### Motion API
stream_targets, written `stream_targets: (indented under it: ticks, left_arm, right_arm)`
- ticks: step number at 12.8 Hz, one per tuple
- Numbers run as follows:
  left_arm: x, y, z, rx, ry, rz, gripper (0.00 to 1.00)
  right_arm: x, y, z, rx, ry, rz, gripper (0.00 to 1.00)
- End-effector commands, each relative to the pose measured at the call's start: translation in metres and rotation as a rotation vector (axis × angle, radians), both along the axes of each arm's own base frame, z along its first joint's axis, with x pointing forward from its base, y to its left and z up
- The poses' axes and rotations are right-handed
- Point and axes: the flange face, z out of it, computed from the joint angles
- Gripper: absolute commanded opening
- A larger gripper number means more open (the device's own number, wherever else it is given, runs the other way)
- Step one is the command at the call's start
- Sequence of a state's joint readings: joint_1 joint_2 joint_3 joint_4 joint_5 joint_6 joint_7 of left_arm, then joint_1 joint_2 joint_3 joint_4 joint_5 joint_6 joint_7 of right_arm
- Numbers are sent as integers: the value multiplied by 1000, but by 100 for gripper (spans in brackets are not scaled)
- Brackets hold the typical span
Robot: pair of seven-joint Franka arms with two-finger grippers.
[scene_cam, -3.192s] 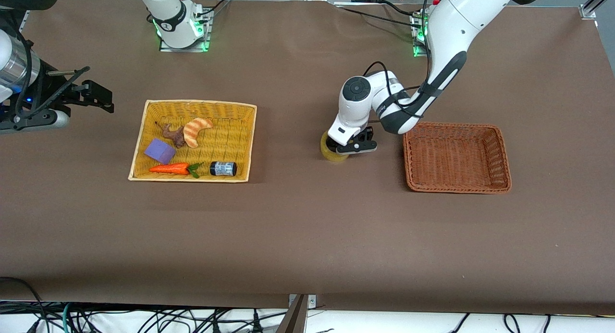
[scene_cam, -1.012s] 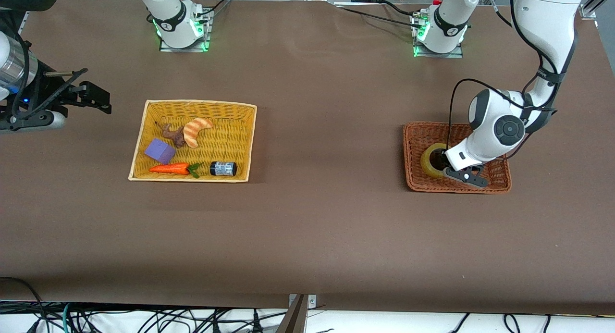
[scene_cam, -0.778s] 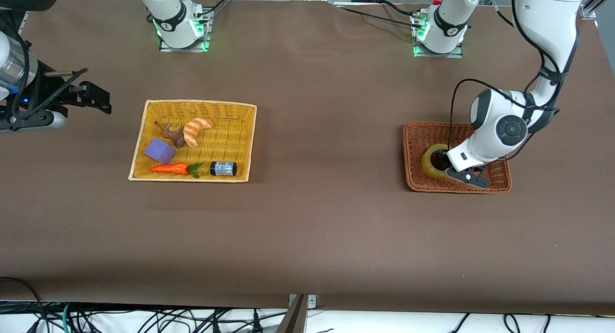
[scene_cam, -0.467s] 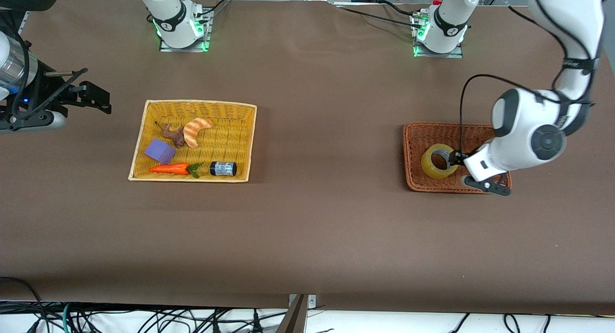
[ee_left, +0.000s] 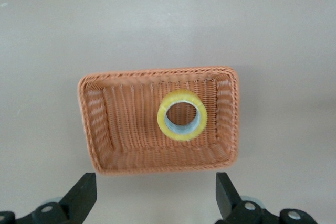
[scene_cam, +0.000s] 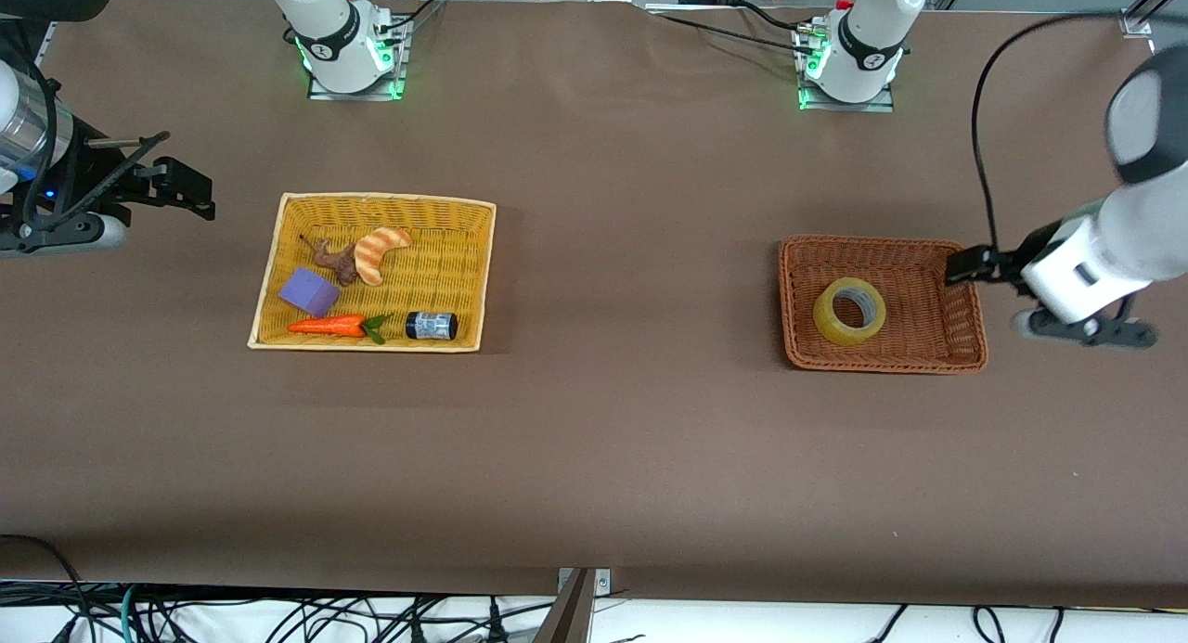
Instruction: Transfer tape with both arms
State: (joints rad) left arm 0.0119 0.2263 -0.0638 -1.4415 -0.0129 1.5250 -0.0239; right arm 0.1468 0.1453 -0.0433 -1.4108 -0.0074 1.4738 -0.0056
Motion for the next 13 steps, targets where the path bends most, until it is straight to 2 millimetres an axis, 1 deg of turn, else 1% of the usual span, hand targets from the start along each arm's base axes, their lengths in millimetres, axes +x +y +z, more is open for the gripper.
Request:
stream_targets:
  ticks: [1, 2, 3, 4, 6, 7, 8, 10, 13]
  left_arm:
    - [-24, 17, 59, 1, -22, 105, 100]
    - [-39, 25, 74, -8, -5, 117, 100]
    - [-51, 22, 73, -13, 54, 103, 100]
    - [-58, 11, 63, -3, 110, 88, 100]
    - [-61, 6, 62, -10, 113, 72, 100]
    - [-60, 11, 58, -15, 120, 81, 100]
    - [-59, 12, 57, -17, 120, 83, 100]
    - [-57, 19, 56, -18, 117, 97, 100]
    - [-55, 15, 56, -19, 106, 90, 100]
  right_arm:
    - [-3, -6, 5, -8, -7, -17, 100]
    - [-3, -8, 6, -8, -11, -20, 100]
    - [-3, -9, 6, -9, -10, -22, 100]
    - [-3, -10, 6, -9, -10, -23, 100]
    - [-3, -9, 7, -11, -12, -22, 100]
    - [-3, -10, 7, -10, -12, -22, 100]
    - [-3, -9, 7, -8, -11, -17, 100]
    - [-3, -9, 7, -10, -10, -16, 100]
    - [-3, -9, 7, -10, -10, -17, 100]
